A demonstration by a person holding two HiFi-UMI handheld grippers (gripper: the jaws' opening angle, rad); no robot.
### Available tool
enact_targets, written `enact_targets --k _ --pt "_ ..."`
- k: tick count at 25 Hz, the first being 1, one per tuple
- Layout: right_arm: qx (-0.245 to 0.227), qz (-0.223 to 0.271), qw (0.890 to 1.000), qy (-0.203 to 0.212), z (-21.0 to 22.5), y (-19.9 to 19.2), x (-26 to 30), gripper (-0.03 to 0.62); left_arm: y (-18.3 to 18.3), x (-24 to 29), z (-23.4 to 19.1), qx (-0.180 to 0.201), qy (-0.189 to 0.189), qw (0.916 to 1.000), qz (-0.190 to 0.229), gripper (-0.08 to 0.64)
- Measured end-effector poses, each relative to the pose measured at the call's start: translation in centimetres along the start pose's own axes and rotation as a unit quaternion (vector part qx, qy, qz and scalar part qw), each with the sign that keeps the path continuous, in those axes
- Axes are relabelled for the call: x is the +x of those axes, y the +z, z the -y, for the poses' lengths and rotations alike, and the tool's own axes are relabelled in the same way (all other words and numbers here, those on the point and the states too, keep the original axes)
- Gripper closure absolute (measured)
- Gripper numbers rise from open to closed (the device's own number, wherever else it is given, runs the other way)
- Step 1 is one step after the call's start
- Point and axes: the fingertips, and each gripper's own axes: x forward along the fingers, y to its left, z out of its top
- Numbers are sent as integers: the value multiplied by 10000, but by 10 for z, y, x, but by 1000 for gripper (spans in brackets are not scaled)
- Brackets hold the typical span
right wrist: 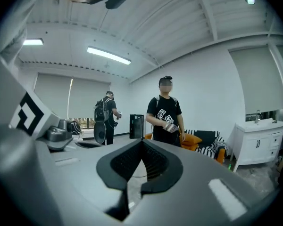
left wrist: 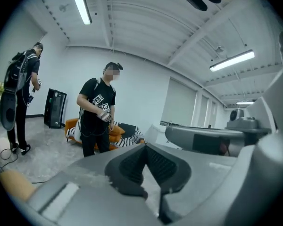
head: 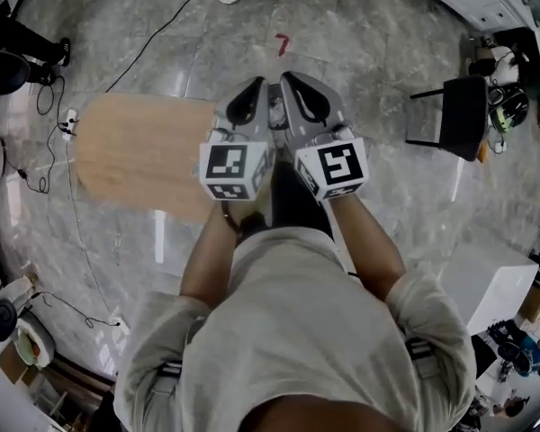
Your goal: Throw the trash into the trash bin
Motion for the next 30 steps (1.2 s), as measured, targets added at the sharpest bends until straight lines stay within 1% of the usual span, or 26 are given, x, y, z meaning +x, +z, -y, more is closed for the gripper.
enact_targets --k 3,8,12,15,19,21,23,25,28,30 --pt "-113 163 9998 -31 -16 19 -11 584 15 -20 3 141 -41 9998 145 541" --pt "-216 360 9991 -107 -15 44 -25 584 33 -27 16 167 -169 9994 267 542" --pt "-242 400 9987 -183 -20 49 -33 584 38 -35 22 252 -258 9989 286 543" --pt "-286 437 9984 -215 -26 52 -36 584 43 -41 25 336 -327 9982 385 543" --pt "-344 471 9981 -185 -36 56 -38 584 47 -50 25 176 -407 9978 483 542" --pt "-359 485 9981 -128 -37 58 -40 584 49 -53 27 177 -388 9976 542 543" --pt "-373 488 9981 -31 -42 59 -39 584 52 -59 23 217 -267 9975 619 541" --pt "-393 506 9979 128 -56 61 -33 584 52 -72 9 207 -57 9976 659 541" --pt "-448 549 9963 494 -89 65 -24 584 51 -102 -18 165 342 9968 698 543" --pt "-458 546 9943 795 -115 64 -19 584 51 -127 -33 140 635 9949 777 541"
